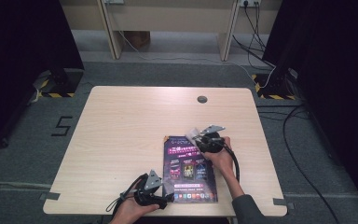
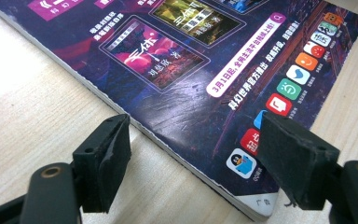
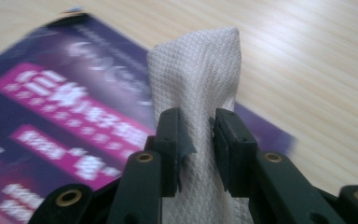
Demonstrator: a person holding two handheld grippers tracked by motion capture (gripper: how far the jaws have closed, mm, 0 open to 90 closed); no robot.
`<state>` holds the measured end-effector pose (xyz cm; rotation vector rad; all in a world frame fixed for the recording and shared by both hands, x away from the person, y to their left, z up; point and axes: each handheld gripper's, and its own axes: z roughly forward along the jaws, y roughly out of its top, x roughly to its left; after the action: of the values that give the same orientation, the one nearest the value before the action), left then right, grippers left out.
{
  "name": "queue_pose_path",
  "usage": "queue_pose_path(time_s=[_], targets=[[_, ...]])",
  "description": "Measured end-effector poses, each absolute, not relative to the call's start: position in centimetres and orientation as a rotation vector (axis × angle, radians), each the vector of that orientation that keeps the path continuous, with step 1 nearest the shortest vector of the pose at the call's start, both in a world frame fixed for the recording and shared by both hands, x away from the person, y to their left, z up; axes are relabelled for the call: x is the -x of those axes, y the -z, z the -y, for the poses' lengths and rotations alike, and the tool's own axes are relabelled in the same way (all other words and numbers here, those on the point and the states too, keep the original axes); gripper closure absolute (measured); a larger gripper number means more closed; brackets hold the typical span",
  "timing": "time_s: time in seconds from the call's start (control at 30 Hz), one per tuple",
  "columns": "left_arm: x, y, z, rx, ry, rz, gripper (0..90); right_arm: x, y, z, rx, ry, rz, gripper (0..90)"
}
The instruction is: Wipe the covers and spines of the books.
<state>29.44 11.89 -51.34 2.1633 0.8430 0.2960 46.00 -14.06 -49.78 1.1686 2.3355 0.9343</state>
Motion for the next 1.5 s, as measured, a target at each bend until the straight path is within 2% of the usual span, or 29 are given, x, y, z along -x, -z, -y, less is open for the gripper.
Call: queue_pose_path(time_s=[0.17,0.3,0.8,1.23,1.5], targets=[[-29.6,51.4,-11.9,-2.163,-0.284,-0.861,23.1,-46.1,49.8,14.3,-1.192,-0.936,-2.321,73.0],[-29.6,51.3,-11.9,-2.169,-0.295,-0.853,22.5,-45.7,49.9,12.2,-1.069,-0.859,-2.348,72.8],[-29.6,51.4,-11.9,-2.166,-0.297,-0.858,22.0,-45.3,50.0,3.9,-0.877,-0.937,-2.480,73.1],[-29.6,51.4,-11.9,-2.168,-0.295,-0.857,22.0,-47.0,49.9,3.1,-0.920,-0.904,-2.465,73.4],[-29.6,51.4,-11.9,-2.162,-0.290,-0.865,21.7,-44.2,50.0,2.0,-0.774,-0.969,-2.554,73.5]])
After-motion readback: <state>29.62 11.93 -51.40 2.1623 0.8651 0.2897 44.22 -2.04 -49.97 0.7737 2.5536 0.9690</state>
